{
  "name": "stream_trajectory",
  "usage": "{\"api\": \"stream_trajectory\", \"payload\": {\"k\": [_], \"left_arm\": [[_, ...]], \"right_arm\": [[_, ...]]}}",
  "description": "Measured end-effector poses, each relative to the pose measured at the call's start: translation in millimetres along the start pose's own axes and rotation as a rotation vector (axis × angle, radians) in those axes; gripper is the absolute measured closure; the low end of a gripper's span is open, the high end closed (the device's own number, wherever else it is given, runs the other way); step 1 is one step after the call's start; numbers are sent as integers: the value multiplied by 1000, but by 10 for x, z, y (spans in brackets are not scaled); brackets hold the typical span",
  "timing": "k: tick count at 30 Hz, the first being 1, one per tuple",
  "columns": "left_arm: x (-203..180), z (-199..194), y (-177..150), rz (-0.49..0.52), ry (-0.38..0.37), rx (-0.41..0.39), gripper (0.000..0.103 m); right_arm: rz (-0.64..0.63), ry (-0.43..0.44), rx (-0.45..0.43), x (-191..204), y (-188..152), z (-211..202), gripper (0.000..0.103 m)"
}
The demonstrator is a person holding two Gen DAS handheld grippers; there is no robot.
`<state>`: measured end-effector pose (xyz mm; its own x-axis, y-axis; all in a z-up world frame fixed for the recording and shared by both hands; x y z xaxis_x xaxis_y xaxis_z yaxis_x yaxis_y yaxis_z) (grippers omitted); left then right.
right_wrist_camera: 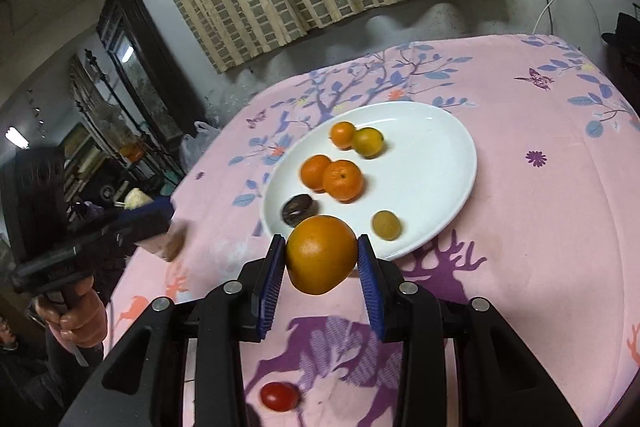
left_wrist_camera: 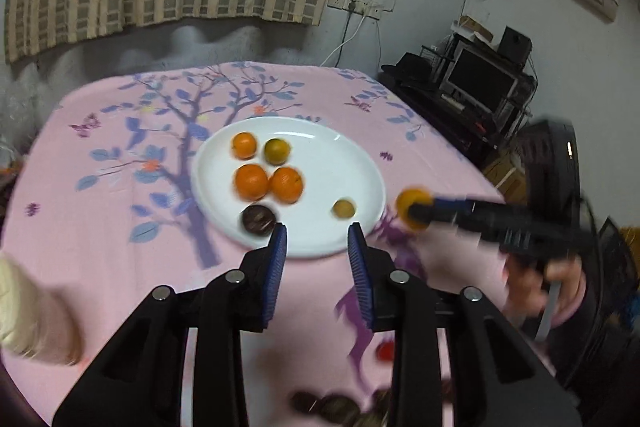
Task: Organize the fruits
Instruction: 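Carry a tangerine in each tool to the plate and release them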
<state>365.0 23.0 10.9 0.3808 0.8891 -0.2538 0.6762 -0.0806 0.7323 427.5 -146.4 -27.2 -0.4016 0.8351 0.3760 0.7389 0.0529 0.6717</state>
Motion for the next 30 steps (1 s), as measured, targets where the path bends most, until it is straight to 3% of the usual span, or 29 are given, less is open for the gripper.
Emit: {"api": "stream_trajectory", "payload": {"k": [5,8,12,16,18,21,24,27,29,30], "left_arm": [[90,-655,-934,23,111,76,52],[26,-865,-1475,40,161,114,52],[-1,-950,-1968,47,229,149,52],[149,-996,-2195,-19,275,160,51],[192,-988,-2221,-47,266,157,42],[134,-926,-2240,-40,221,168,39],[88,-801,-2314,-10,236,205,39],[72,-710,-2379,5,252,243,46],[94,-718,-2359,7,274,243,60],[115,-723,-2346,-3,270,247,60]], "right_arm": [[-56,66,-52,355,-5,-310,66],[-104,93,-58,580,-58,-421,66],[-134,125,-51,770,-140,-491,66],[-150,136,-43,844,-216,-528,66],[-151,141,-39,856,-237,-543,66],[-156,140,-35,854,-267,-554,66],[-155,139,-32,836,-287,-552,66],[-156,133,-34,820,-286,-540,66],[-155,131,-32,806,-285,-529,66],[-155,130,-34,805,-283,-530,66]]}}
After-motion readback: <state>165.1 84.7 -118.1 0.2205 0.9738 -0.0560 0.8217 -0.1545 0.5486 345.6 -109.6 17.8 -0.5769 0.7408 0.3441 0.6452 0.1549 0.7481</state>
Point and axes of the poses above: each gripper's, at about its wrist camera, not at the fingertips, and z roughly the way its jaws point, x to its left, y to its top, the point moved 7 cm from there along z, roughly the way its jaws point, and after that the axes turned 5 degrees about -y, right-handed, at the moved point
